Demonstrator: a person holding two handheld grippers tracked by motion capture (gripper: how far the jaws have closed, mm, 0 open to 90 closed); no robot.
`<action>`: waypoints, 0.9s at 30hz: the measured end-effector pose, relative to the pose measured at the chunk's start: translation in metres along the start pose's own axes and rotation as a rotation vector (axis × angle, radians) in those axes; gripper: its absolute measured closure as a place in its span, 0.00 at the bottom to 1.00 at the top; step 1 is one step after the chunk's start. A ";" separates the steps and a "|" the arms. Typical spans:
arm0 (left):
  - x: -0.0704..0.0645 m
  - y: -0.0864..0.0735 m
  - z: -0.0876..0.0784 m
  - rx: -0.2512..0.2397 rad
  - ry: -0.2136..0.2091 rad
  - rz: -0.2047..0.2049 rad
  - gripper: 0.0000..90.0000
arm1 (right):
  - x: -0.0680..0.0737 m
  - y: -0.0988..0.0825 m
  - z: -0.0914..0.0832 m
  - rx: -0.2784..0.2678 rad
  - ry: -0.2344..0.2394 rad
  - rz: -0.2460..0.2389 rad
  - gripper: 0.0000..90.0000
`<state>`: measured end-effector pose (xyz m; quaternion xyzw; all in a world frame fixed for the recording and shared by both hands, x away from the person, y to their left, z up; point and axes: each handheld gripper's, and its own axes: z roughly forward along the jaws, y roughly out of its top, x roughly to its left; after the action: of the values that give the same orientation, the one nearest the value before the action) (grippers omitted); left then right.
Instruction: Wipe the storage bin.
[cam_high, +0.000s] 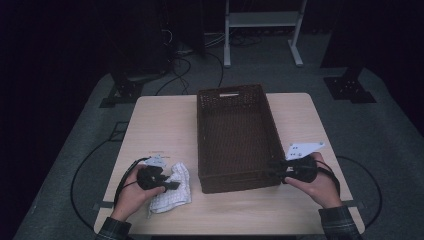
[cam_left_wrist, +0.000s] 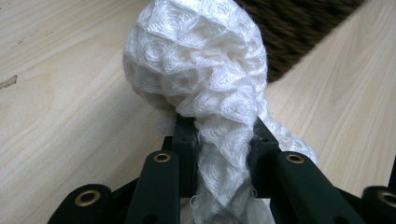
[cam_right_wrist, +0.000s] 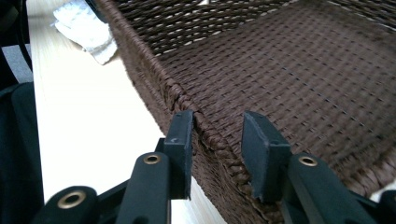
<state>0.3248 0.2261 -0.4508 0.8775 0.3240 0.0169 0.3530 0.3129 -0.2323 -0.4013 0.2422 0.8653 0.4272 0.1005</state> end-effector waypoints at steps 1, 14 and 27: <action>0.000 0.000 0.000 0.000 0.000 -0.001 0.78 | 0.002 0.002 0.003 0.002 0.004 0.000 0.72; 0.002 -0.005 -0.007 -0.013 0.006 -0.014 0.78 | 0.024 0.041 0.051 0.047 0.029 -0.064 0.88; -0.001 -0.001 -0.009 -0.049 -0.013 -0.002 0.78 | 0.049 0.067 0.092 0.023 0.026 -0.046 0.92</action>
<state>0.3210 0.2311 -0.4447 0.8683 0.3222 0.0188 0.3765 0.3279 -0.1089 -0.4035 0.2179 0.8768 0.4177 0.0959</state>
